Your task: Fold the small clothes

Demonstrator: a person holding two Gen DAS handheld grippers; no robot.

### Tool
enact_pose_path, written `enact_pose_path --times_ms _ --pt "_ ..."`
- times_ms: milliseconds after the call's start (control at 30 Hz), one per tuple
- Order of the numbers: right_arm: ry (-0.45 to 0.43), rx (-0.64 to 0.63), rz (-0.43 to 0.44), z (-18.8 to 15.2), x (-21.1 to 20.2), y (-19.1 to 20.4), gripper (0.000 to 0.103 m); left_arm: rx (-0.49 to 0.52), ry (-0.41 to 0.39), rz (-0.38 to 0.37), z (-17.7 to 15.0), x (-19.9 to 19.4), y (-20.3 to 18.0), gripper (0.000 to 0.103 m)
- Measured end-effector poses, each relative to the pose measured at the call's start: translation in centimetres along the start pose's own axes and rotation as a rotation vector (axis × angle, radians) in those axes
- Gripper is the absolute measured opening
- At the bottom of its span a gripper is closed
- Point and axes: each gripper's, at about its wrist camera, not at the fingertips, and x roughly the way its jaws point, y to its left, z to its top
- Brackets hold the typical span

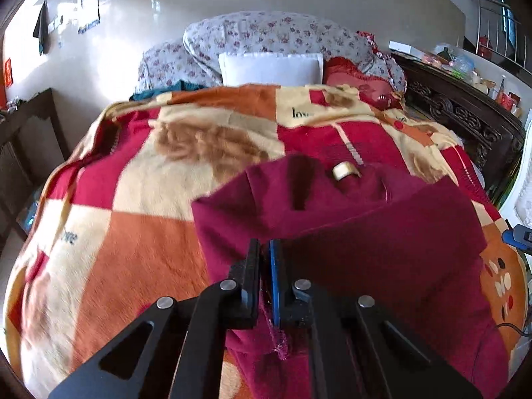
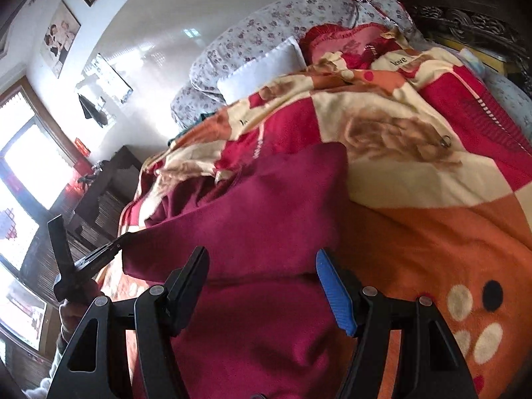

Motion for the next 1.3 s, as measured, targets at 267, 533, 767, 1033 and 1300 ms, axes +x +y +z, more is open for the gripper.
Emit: enact_pose_path --times_ms 267,533,767,1033,1300 --pt "0.02 -0.16 -0.174 2.0 4.2 2.2 0.068 -0.103 0.061 0.105 0.5 3.6 3.5 0.005" --pt "0.139 -0.293 -0.441 2.1 10.3 -1.0 0.05 -0.07 0.113 0.142 -1.2 7.1 2.2 0.005" --pt "0.084 -0.176 -0.31 1.1 5.3 -1.7 0.052 -0.103 0.117 0.116 -1.9 5.5 2.5 0.027" --pt "0.05 -0.312 -0.301 0.0 5.1 2.6 0.052 -0.066 0.059 0.144 -3.3 2.8 0.4 0.049" --pt "0.105 -0.292 -0.389 -0.7 8.3 -0.1 0.054 -0.015 0.068 0.189 -4.2 4.9 -0.9 0.051"
